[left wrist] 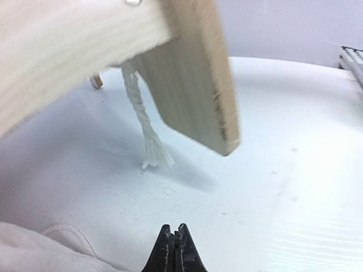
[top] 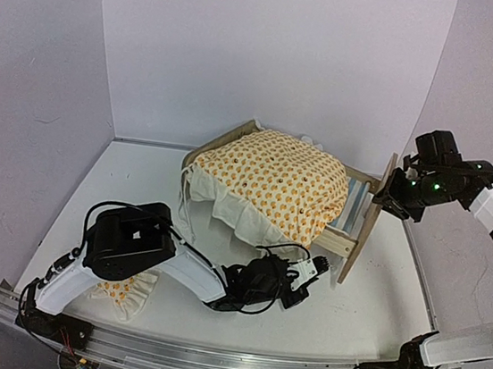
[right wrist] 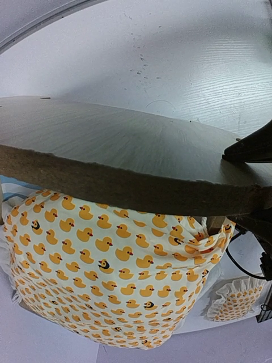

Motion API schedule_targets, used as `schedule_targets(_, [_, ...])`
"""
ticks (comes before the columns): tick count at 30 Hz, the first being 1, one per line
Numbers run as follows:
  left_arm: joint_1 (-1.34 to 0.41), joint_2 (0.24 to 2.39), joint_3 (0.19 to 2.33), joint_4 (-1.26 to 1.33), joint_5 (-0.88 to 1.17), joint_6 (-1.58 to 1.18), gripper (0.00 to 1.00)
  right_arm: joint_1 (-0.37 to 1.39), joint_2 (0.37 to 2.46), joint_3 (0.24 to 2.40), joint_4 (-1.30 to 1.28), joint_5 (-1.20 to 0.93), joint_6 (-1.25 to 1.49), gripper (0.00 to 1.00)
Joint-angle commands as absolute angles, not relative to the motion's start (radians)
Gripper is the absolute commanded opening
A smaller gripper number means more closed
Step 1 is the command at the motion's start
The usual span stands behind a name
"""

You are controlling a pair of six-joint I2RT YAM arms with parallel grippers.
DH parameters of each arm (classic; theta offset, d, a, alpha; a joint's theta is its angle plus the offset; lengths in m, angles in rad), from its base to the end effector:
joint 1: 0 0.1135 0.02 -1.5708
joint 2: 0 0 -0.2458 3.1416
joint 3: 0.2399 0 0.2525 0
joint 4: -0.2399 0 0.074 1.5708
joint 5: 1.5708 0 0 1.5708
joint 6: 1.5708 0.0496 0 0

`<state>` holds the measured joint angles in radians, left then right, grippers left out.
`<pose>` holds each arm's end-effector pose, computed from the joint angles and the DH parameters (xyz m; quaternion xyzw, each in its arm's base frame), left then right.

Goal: Set up the pet bed

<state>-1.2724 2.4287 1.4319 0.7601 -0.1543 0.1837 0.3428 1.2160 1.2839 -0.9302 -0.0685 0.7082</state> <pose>0.1569 -0.4843 0.0720 0.4856 0.6164 -0.2676 0.5590 0.2396 0.0891 0.3267 0.1586 0.9239 0.2017 0.2838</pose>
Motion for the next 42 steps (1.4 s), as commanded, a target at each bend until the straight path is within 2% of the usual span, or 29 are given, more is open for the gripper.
schedule_targets(1, [-1.285,2.348,1.397,0.838,-0.133,0.16,0.03,0.354,1.084,1.335,-0.549,-0.235,0.781,0.0])
schedule_targets(2, [-1.286,2.369,1.409,0.869,-0.146,0.149,0.16,0.353,1.082,1.331,-0.542,-0.252,0.797,0.0])
schedule_targets(3, [-1.287,2.393,1.425,0.904,-0.162,0.151,0.23,0.353,1.08,1.332,-0.534,-0.265,0.812,0.0])
schedule_targets(5, [-1.286,2.458,1.485,0.951,-0.186,0.17,0.25,0.353,1.083,1.344,-0.524,-0.288,0.837,0.0])
schedule_targets(8, [-1.286,2.556,1.572,0.989,-0.245,0.218,0.37,0.354,1.089,1.367,-0.516,-0.297,0.858,0.0])
schedule_targets(17, [-1.279,2.729,1.737,0.999,-0.342,0.3,0.59,0.354,1.1,1.398,-0.494,-0.332,0.901,0.0])
schedule_targets(26, [-1.284,2.851,1.955,0.831,-0.437,0.312,0.65,0.354,1.082,1.404,-0.477,-0.374,0.933,0.0])
schedule_targets(28, [-1.283,2.876,1.998,0.801,-0.466,0.322,0.61,0.353,1.075,1.4,-0.476,-0.381,0.937,0.0])
schedule_targets(31, [-1.282,2.879,2.034,0.766,-0.459,0.343,0.45,0.354,1.06,1.378,-0.473,-0.379,0.937,0.0])
schedule_targets(34, [-1.284,2.832,1.989,0.745,-0.44,0.361,0.09,0.353,1.054,1.361,-0.472,-0.365,0.931,0.0])
schedule_targets(35, [-1.284,2.8,1.953,0.745,-0.439,0.365,0.02,0.354,1.054,1.354,-0.472,-0.359,0.926,0.0])
schedule_targets(37, [-1.285,2.712,1.84,0.748,-0.395,0.364,0.0,0.353,1.053,1.337,-0.47,-0.347,0.908,0.0])
schedule_targets(42, [-1.289,2.416,1.473,0.757,-0.135,0.313,0.0,0.354,1.048,1.294,-0.46,-0.286,0.847,0.0])
